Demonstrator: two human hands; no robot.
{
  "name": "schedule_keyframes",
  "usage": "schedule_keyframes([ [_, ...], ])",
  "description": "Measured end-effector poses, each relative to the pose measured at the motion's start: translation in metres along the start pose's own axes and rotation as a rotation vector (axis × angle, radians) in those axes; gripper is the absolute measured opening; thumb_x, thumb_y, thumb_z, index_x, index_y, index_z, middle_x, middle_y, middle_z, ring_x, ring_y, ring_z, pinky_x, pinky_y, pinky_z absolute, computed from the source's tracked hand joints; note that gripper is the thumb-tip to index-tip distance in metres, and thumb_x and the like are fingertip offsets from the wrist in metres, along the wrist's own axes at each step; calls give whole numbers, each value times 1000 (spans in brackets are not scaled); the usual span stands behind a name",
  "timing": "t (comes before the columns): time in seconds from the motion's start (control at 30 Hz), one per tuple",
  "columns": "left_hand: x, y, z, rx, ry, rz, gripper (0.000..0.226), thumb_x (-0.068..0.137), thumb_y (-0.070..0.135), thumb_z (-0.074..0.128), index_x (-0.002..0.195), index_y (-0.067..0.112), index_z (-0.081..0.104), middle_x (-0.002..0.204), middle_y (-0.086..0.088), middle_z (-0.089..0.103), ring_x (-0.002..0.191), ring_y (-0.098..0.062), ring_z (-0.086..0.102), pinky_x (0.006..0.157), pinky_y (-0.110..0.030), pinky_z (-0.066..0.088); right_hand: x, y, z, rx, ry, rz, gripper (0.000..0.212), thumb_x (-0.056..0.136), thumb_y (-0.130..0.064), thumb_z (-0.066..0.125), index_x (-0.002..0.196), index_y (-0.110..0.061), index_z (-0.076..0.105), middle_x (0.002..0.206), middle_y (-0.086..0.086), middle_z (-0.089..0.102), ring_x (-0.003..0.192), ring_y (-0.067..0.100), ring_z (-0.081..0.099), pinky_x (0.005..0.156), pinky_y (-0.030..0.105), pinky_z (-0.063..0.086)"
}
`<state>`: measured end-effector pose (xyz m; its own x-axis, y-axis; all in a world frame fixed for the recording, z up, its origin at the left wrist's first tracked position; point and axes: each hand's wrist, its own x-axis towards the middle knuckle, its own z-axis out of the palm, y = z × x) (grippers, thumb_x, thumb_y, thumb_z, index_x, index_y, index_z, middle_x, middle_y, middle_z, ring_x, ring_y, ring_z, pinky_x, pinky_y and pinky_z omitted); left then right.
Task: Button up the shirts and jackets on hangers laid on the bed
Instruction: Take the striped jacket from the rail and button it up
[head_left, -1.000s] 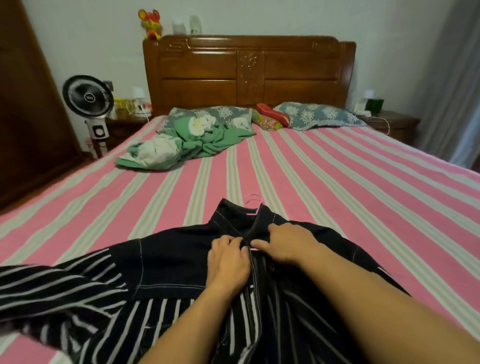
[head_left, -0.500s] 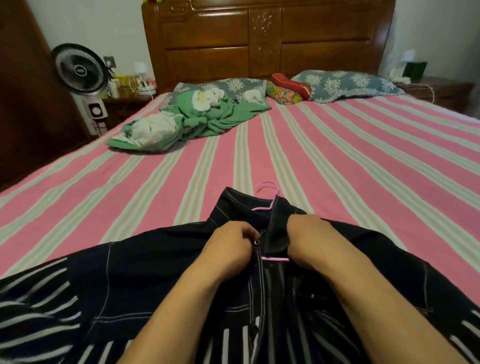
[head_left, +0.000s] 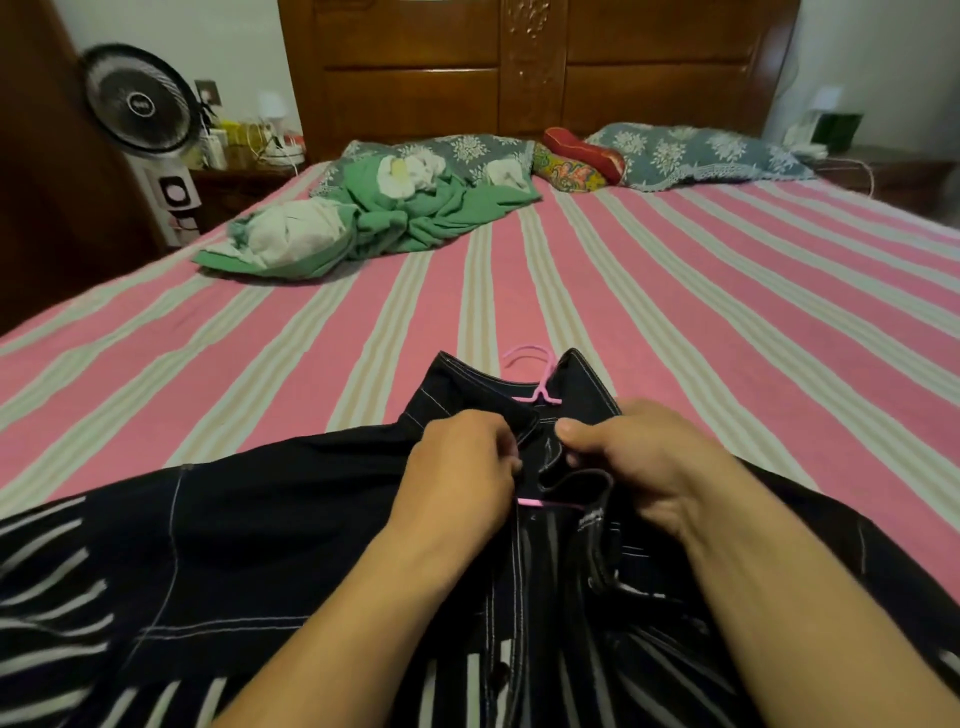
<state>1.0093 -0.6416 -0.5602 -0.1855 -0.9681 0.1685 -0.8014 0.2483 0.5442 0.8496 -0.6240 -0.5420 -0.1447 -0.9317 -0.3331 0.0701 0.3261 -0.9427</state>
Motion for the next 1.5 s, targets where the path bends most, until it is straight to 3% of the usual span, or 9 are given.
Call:
schedule_keyframes([
  [0.13, 7, 2, -6, -479, -77, -219, 21, 90, 9, 71, 70, 16, 71, 61, -1, 70, 57, -14, 65, 68, -34, 58, 2, 4, 6, 80, -17, -59, 11, 89, 12, 62, 90, 3, 69, 70, 16, 66, 60, 24, 61, 54, 28, 54],
  [0.23, 7, 2, -8, -709, -142, -342, 23, 94, -2, 64, 75, 7, 71, 59, -7, 66, 54, -16, 62, 70, -38, 61, 0, 5, 5, 89, -60, -51, 14, 86, 14, 63, 84, 1, 68, 66, 14, 67, 52, 22, 62, 51, 28, 53],
  [0.37, 7, 2, -11, -627, -133, -342, 23, 95, 4, 65, 74, 12, 73, 54, -2, 63, 46, -8, 55, 47, -19, 44, 1, 8, 11, 53, 25, -64, 15, 85, 12, 66, 80, -2, 68, 63, 13, 69, 51, 23, 63, 50, 29, 53],
  [0.8, 12, -6, -15, -945, -257, -472, 13, 94, -12, 57, 90, -8, 68, 66, -14, 61, 45, -12, 56, 44, -19, 48, -2, 8, 16, -30, 51, -82, 12, 75, 8, 79, 77, -2, 72, 71, 18, 72, 60, 29, 69, 68, 45, 62],
  [0.93, 13, -9, -16, -967, -300, -504, 15, 92, -14, 56, 90, -7, 68, 71, -16, 62, 47, -13, 57, 45, -20, 49, -3, 6, 17, -129, 36, -75, 16, 70, 4, 82, 82, 2, 72, 75, 19, 74, 67, 35, 72, 79, 59, 60],
  [1.17, 14, -12, -16, -970, -321, -514, 19, 91, -14, 55, 85, -1, 66, 68, -12, 60, 43, -10, 53, 41, -18, 44, -3, 10, 22, -239, 86, -111, 19, 70, 1, 82, 86, 2, 72, 78, 20, 75, 77, 41, 74, 76, 60, 60],
  [1.3, 15, -13, -16, -978, -318, -506, 20, 91, -15, 56, 86, 3, 64, 67, -11, 58, 41, -10, 51, 39, -18, 41, 0, 15, 25, -326, 160, -159, 20, 67, -6, 84, 83, -4, 72, 75, 14, 75, 76, 37, 74, 75, 55, 61],
  [1.37, 15, -13, -16, -975, -312, -510, 21, 90, -15, 55, 86, 3, 65, 67, -12, 58, 41, -10, 50, 39, -18, 41, 1, 17, 28, -454, 208, -216, 15, 69, -10, 83, 79, -8, 72, 72, 8, 74, 73, 30, 73, 69, 43, 62],
  [1.5, 11, -11, -11, -1003, -292, -537, 20, 89, -14, 54, 86, 1, 66, 67, -10, 59, 40, -10, 50, 40, -18, 43, -6, 20, 41, -765, 334, -330, 19, 80, -13, 71, 68, -14, 55, 67, 1, 60, 63, 17, 56, 49, 27, 36],
])
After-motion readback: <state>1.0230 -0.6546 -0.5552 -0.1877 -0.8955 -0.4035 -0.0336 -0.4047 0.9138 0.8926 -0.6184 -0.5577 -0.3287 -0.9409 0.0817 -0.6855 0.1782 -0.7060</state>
